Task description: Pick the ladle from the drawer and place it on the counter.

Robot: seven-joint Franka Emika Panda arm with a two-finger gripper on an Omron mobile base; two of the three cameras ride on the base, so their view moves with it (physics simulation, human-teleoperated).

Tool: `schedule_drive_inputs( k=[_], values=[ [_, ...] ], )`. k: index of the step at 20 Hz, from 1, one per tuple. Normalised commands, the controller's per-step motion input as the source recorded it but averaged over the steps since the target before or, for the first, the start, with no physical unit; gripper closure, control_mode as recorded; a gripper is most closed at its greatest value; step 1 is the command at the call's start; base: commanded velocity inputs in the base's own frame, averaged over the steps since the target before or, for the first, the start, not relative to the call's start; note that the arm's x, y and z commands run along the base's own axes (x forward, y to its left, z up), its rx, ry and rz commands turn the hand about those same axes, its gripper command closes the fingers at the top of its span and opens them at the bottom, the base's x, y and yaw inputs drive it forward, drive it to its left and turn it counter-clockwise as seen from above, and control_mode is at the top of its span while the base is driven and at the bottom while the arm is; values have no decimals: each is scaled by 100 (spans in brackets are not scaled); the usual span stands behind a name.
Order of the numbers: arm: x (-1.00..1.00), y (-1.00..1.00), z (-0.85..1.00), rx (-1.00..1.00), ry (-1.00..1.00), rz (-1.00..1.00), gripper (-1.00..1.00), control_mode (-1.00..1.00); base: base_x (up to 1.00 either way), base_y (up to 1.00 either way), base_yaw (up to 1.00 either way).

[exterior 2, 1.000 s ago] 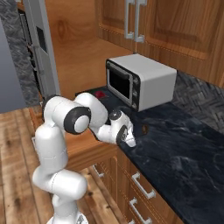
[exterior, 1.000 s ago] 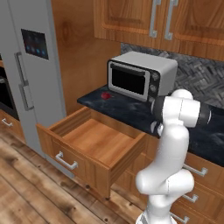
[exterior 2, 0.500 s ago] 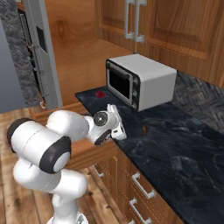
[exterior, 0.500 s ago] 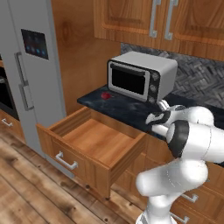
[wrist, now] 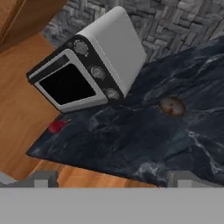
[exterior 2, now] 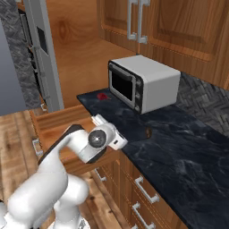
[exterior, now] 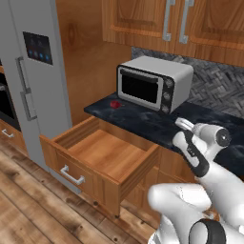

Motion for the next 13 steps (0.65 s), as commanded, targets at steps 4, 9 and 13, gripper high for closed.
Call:
schedule_drive_inputs(
  k=[4,9,13],
  values=[
    [-100,50,71,-38,27,41,-100,-100,0,0,0],
    [-89,75,23,-38,18,34,-100,-100,0,0,0],
    [-46,90,0,-27,0,17,-100,-100,0,0,0]
  ],
)
